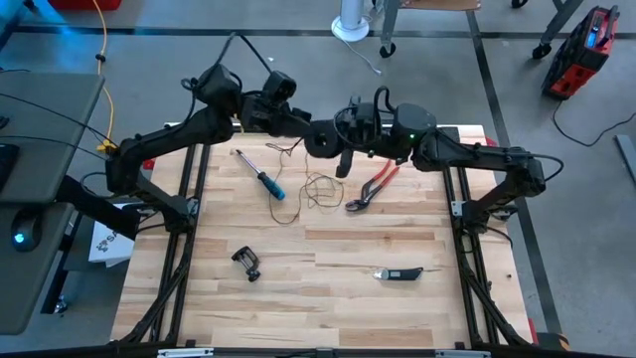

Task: Coil cords
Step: Coil the black wire onto the black spool

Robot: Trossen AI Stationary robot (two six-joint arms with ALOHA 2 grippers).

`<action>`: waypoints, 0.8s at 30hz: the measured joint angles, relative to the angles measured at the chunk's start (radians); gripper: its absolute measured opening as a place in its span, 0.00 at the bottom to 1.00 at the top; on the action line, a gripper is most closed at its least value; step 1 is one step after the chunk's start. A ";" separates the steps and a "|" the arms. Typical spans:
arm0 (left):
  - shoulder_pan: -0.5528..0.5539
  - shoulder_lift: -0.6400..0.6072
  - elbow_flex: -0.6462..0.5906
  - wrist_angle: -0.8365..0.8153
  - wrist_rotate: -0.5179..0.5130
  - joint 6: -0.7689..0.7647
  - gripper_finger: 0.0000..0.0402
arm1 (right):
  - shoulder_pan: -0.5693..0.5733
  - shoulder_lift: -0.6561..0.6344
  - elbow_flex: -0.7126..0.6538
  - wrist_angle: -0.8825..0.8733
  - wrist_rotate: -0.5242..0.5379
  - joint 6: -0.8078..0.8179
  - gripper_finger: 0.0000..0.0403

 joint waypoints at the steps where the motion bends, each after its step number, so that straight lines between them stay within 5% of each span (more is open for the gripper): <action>1: 0.005 0.000 0.000 0.018 -0.005 0.001 0.00 | 0.000 0.003 0.000 0.003 -0.001 0.012 0.00; 24: 0.218 -0.087 0.000 0.104 -0.119 0.259 0.00 | 0.009 0.006 0.000 -0.068 -0.036 0.066 0.00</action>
